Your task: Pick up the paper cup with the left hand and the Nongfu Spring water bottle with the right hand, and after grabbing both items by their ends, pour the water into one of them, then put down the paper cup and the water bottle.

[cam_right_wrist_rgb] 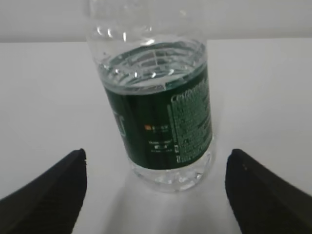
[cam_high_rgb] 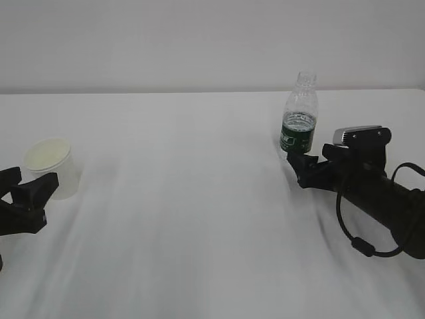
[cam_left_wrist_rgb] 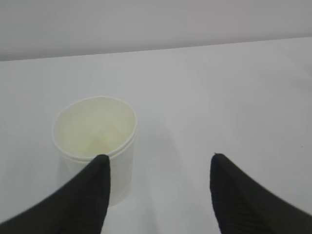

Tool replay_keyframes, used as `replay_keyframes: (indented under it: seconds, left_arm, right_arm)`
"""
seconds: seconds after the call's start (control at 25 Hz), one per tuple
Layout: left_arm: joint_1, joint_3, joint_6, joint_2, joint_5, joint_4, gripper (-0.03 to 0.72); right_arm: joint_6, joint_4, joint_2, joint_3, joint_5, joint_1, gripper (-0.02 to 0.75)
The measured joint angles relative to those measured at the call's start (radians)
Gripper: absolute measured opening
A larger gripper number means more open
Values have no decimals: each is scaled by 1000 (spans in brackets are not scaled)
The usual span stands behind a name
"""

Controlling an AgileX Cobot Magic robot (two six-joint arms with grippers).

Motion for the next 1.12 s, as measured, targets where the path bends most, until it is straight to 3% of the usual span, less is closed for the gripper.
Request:
replay_keyframes:
  seconds: [1.12]
  left_arm:
    - [0,0,0,100,-2,36,461]
  right_arm:
    - [30,-19,63,-184,0,0,664]
